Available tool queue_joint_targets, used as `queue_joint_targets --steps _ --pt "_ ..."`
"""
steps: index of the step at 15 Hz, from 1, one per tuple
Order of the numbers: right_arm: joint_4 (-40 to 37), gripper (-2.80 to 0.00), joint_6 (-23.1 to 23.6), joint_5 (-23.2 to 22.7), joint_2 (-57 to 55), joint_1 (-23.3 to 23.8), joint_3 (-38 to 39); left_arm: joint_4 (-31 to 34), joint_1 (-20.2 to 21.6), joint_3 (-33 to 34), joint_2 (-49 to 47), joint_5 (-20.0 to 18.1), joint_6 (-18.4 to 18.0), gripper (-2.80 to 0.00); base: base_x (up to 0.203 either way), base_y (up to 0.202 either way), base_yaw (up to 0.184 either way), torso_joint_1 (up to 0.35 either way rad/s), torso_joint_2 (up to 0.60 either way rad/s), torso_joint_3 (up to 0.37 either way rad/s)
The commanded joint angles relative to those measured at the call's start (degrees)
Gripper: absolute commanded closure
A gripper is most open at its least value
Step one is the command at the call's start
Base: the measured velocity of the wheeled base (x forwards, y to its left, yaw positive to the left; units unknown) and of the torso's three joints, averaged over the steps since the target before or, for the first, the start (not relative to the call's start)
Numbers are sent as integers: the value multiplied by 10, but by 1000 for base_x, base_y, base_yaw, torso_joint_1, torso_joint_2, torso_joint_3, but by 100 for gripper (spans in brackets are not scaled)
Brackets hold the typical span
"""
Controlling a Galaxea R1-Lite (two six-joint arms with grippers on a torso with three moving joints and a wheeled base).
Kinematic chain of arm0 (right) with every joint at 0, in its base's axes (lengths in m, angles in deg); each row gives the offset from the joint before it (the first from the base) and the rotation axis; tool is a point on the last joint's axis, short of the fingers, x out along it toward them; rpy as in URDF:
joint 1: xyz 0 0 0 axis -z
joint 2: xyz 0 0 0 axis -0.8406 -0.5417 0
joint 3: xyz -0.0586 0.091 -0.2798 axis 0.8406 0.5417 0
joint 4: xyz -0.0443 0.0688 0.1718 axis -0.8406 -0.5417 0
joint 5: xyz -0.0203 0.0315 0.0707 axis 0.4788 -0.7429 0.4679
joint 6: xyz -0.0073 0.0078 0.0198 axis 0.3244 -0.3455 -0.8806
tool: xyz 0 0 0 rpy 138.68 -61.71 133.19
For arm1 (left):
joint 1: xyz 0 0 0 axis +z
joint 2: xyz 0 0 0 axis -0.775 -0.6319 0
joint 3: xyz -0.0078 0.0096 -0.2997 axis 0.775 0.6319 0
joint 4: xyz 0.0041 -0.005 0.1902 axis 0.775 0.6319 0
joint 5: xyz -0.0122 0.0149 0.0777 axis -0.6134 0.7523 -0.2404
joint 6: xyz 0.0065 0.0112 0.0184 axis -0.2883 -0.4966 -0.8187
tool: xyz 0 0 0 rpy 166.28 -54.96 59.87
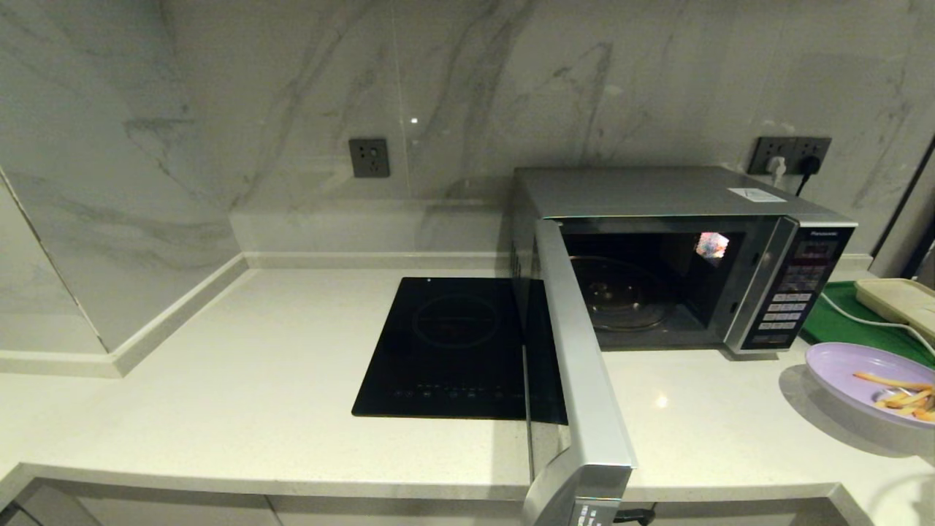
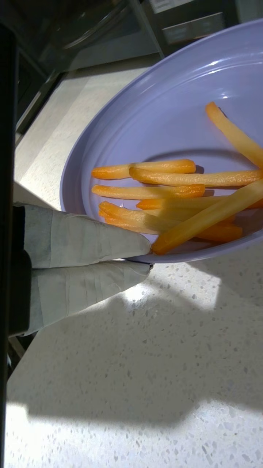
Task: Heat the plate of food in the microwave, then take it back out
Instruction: Put the plate in the microwave oven
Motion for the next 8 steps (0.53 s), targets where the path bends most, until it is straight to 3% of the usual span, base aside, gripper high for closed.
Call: queue_joint_targets --steps 1,8 --pt "-3 0 20 -3 21 0 18 0 0 0 0 0 0 0 0 0 0 0 0 0" --pt "-8 0 89 -14 79 -24 78 0 0 0 0 0 0 0 0 0 0 0 0 0"
